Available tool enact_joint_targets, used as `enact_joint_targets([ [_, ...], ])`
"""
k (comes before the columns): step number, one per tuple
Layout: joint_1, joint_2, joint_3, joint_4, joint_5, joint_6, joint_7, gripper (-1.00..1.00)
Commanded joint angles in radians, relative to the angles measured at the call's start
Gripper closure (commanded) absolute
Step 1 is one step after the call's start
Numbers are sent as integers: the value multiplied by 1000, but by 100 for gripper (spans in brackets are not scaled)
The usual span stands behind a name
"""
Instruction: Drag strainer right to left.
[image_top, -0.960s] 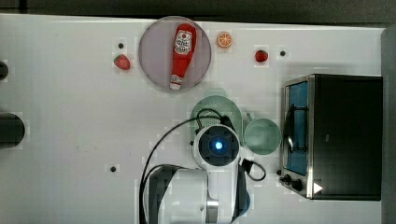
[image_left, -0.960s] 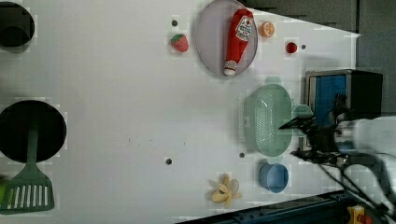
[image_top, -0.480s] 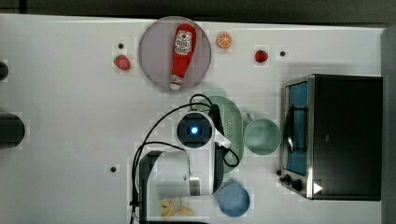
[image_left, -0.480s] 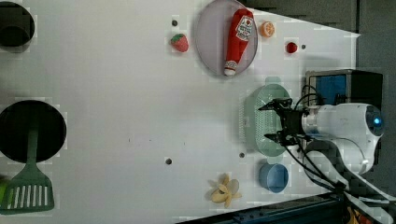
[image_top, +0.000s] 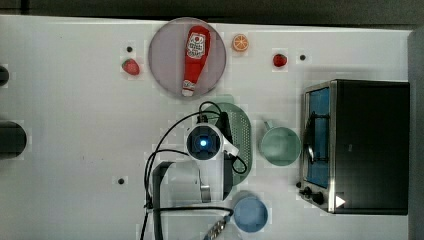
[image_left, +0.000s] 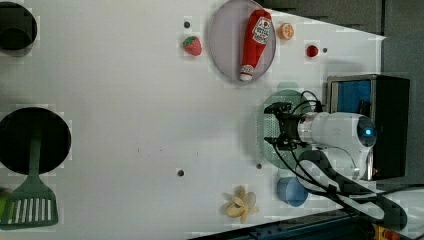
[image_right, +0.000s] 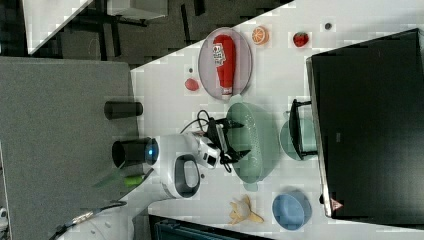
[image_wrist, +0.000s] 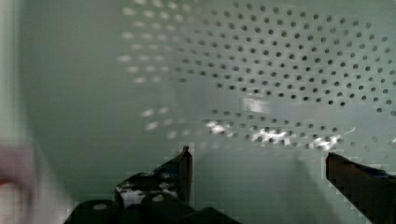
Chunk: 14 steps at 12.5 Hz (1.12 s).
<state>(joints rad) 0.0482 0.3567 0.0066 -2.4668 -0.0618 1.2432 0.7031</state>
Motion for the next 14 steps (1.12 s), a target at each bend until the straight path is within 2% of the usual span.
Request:
enact_joint_targets([
  [1, 11, -15, -7, -20, 18, 23, 93, -100],
  [3, 26, -12, 3, -17, 18, 18, 161, -100],
  [9, 112, -7, 29, -8, 19, 11, 182, -100],
  [14, 185, 11, 40, 39, 19, -56, 330, -100],
])
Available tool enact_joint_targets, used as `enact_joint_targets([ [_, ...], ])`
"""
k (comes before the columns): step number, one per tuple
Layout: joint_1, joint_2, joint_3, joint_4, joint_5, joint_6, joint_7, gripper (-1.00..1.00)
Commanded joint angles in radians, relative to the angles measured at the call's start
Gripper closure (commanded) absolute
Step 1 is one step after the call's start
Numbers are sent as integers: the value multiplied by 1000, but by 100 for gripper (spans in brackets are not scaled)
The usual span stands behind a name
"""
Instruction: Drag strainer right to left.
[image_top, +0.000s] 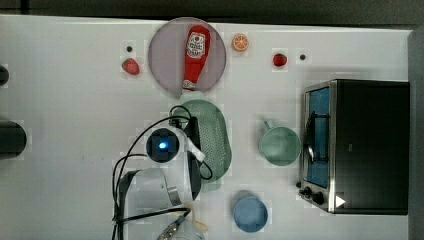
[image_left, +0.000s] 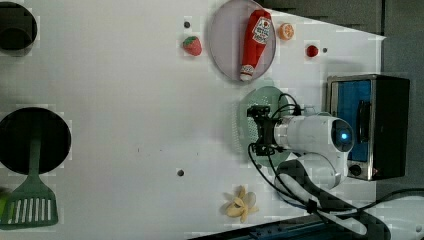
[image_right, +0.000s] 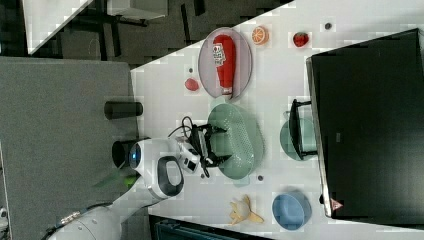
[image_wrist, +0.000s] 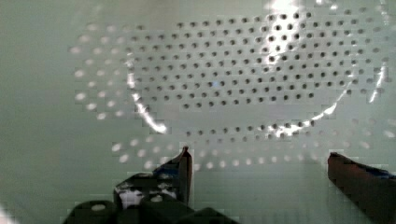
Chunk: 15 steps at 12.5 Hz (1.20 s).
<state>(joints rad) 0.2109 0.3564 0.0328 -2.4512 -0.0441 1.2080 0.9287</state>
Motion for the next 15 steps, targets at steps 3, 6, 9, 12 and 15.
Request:
enact_joint_targets([
  [3, 69, 29, 15, 71, 2, -76, 153, -100],
  [6, 123, 58, 21, 120, 2, -93, 246, -100],
  [9, 169, 99, 41, 182, 3, -94, 323, -100],
  [12, 207, 138, 55, 246, 5, -121, 373, -100],
  [15, 245, 174, 56, 308, 38, -154, 376, -100],
])
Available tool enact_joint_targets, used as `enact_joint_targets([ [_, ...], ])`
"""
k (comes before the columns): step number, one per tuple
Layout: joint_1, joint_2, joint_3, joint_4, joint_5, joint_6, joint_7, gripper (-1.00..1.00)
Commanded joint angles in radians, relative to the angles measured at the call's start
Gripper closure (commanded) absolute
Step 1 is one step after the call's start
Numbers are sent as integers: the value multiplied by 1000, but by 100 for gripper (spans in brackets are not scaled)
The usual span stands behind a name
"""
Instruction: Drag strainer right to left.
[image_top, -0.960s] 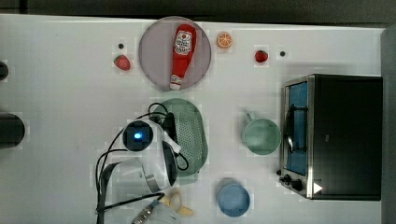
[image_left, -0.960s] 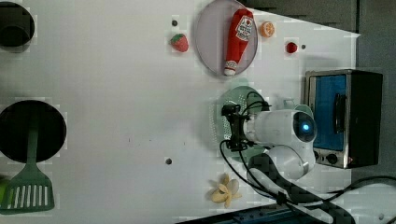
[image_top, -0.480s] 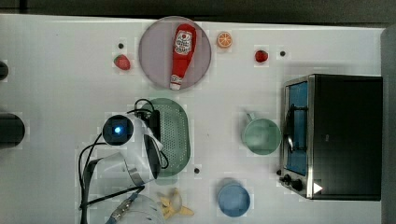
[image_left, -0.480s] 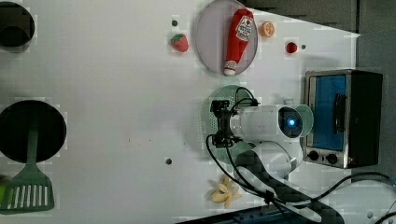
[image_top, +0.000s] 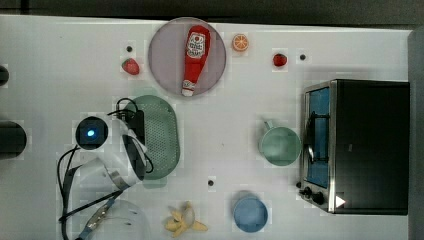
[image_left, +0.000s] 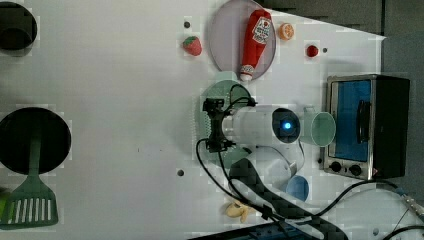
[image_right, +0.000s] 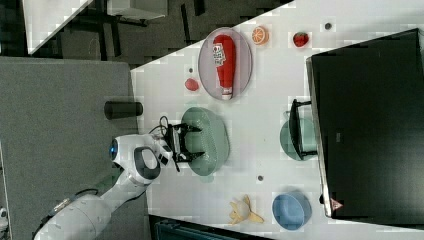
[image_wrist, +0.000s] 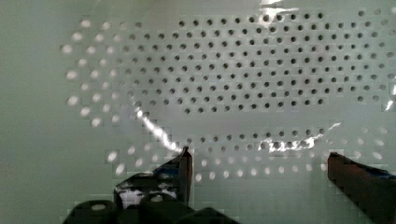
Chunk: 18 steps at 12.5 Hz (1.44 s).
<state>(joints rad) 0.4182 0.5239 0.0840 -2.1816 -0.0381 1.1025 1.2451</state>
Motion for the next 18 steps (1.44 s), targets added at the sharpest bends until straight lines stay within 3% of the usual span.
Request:
enact_joint_targets([
  [1, 49, 18, 5, 60, 51, -57, 59, -100],
  [7, 109, 78, 14, 168, 153, -83, 61, -100],
  [18, 200, 146, 14, 275, 233, -81, 66, -100],
])
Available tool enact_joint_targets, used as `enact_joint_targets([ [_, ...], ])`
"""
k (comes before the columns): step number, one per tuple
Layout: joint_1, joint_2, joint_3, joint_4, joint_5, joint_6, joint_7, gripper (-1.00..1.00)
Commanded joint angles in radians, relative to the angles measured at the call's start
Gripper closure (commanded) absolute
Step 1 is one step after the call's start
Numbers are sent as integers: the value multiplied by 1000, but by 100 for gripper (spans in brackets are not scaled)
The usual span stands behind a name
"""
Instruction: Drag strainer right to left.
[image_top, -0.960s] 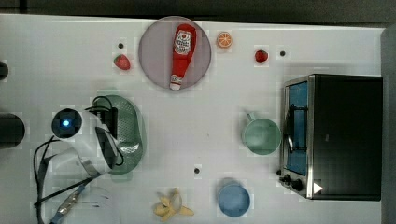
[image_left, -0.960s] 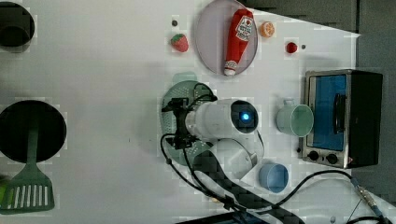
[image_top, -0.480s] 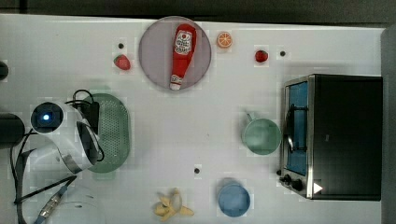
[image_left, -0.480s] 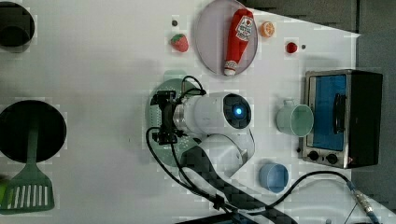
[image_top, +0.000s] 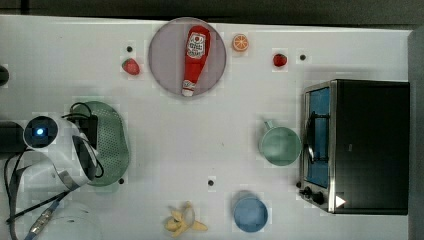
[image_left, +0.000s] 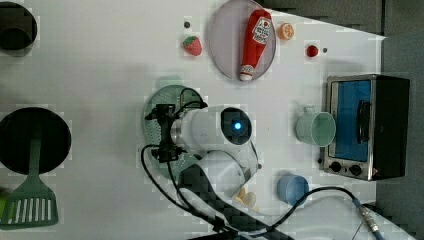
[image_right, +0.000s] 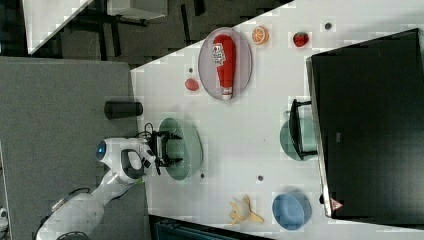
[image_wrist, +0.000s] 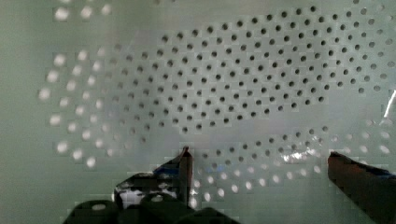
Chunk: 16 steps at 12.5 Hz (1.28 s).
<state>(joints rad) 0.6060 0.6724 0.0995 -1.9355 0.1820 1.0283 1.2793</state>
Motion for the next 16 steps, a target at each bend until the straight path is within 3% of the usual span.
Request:
enact_joint_targets([
  [1, 18, 2, -2, 37, 14, -6, 48, -100],
  [4, 36, 23, -3, 74, 13, 8, 125, -100],
  [7, 38, 0, -7, 75, 1, -9, 61, -100],
  [11, 36, -160, -73, 46, -20, -181, -258, -100],
  [16, 29, -448, -317, 37, -25, -416, -635, -100],
])
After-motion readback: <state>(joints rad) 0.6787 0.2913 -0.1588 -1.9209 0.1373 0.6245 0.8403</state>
